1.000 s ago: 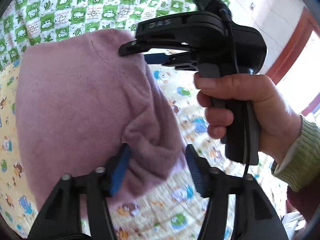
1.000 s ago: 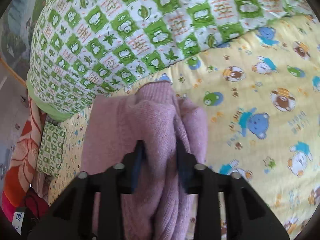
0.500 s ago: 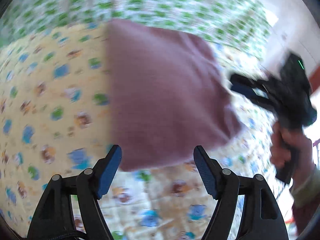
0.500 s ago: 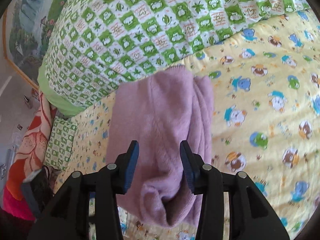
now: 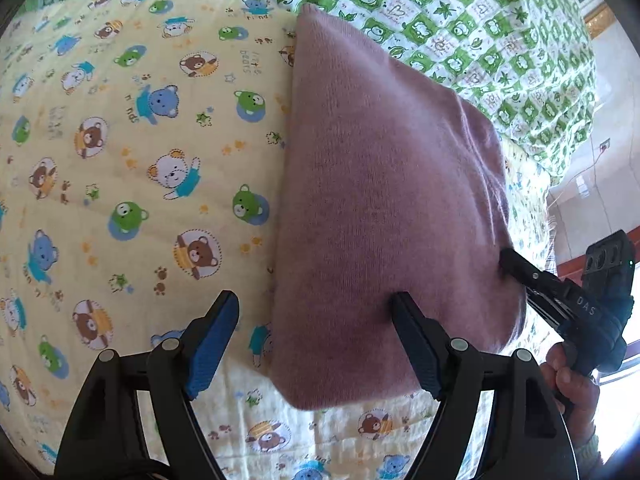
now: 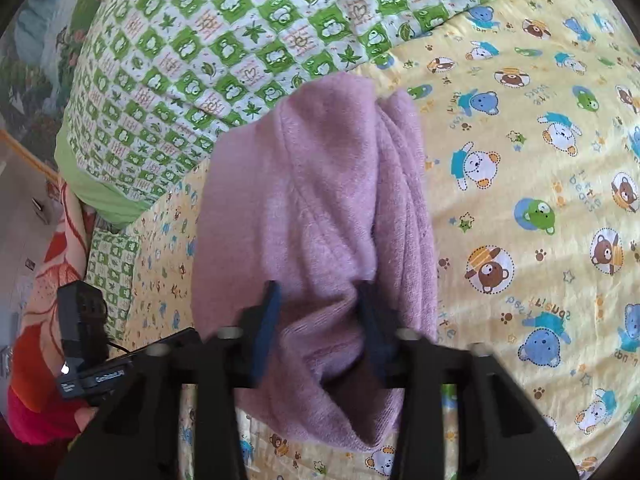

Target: Fold small clothes

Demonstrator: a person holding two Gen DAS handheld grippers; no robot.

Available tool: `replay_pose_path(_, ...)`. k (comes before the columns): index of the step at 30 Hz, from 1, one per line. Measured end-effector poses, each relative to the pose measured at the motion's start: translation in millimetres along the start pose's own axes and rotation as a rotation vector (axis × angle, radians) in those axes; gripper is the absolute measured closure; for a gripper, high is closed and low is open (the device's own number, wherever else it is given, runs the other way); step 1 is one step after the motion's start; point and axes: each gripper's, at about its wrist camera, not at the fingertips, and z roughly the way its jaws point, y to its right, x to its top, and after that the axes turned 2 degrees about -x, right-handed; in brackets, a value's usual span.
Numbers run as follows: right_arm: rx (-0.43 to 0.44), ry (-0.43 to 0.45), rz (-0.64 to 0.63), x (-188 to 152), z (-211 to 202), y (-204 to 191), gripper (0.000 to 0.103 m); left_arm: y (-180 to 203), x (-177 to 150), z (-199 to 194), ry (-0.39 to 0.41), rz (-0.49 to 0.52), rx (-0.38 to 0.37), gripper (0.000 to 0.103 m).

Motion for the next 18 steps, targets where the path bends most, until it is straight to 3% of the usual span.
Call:
replay_pose_path(2, 0.001, 0.019, 0.014, 5.6, -9.3, 2.8, 0.093, 4.5, 1.1, 1.4, 0.001, 0.005, -0.005, 0.024)
replay_pose_path(5, 0.072, 0.111, 0.05, 11.4, -38.7, 5.1, 0.095, 10.5, 1.0, 5.6, -0.008, 0.025, -0.005, 0.023)
replay_pose_path(8, 0.042, 0.147, 0.041, 6.1, -52.7, 7.1, 0.096, 13.3, -1.5, 15.5, -0.029, 0.031, -0.002, 0.023)
replay_pose_path(14, -0.068, 0.086, 0.077, -25.2, -18.7, 40.4, 0.096, 12.9, -8.5, 40.7, -0.07, 0.05, 0.018, 0.017)
replay_pose_path(18, -0.087, 0.097, 0.104, -30.6, -6.4, 51.3, 0.097, 13.1, -10.4, 47.0, -0.076, 0.057, 0.026, 0.015)
